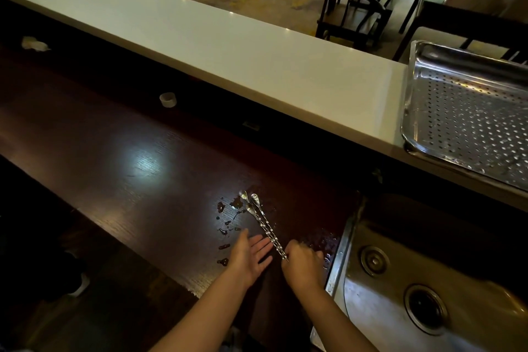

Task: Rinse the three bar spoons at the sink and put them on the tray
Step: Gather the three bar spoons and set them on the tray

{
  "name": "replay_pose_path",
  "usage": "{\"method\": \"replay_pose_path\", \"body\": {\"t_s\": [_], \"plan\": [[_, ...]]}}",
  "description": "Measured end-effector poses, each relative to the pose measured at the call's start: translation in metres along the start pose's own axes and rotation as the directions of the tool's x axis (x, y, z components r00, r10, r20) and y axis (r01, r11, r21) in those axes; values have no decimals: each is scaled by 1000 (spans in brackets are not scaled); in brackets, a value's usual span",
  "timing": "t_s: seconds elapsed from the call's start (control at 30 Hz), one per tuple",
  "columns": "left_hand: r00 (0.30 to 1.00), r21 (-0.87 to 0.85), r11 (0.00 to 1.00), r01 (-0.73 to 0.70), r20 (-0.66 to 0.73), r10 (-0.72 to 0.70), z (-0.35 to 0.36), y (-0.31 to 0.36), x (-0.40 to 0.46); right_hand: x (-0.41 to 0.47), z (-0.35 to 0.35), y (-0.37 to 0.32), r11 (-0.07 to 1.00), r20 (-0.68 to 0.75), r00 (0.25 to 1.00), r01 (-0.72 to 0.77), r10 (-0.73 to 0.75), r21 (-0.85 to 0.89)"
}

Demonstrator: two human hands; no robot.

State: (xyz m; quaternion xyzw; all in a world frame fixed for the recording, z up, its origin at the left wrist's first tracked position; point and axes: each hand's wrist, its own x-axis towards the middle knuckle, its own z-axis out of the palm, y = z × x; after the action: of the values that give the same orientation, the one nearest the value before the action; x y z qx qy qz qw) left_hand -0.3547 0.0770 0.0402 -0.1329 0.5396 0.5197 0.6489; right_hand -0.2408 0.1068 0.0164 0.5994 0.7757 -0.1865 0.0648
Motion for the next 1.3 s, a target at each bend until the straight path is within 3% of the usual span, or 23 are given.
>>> {"method": "replay_pose_path", "body": {"t_s": [0.23, 0.43, 0.63, 0.73, 0.9, 1.1, 1.3], "plan": [[1000, 20, 1000, 7, -18, -7, -2, -2, 5, -5, -4, -2, 996, 70, 997, -22, 16, 86], [998, 92, 996, -20, -51, 25, 0, -4, 13, -11, -9, -4, 933, 167, 983, -130, 77, 337], [997, 185, 981, -65, -25, 71, -1, -3, 20, -12, -21, 1, 812, 240, 970, -160, 26, 561], [988, 255, 956, -148, 5, 152, 3, 2, 18, -13, -30, 6, 689, 255, 967, -181, -6, 701], [955, 364, 886, -287, 186, 233, 24, 18, 0, -20, -54, 8, 499, 170, 985, -130, -35, 857], [835, 439, 728, -526, 429, 344, 64, 44, -48, -29, -99, 3, 425, -90, 996, 78, 8, 902], [614, 378, 504, -776, 633, 471, 115, 71, -105, -45, -160, 5, 432, -345, 937, 289, 56, 855]]}}
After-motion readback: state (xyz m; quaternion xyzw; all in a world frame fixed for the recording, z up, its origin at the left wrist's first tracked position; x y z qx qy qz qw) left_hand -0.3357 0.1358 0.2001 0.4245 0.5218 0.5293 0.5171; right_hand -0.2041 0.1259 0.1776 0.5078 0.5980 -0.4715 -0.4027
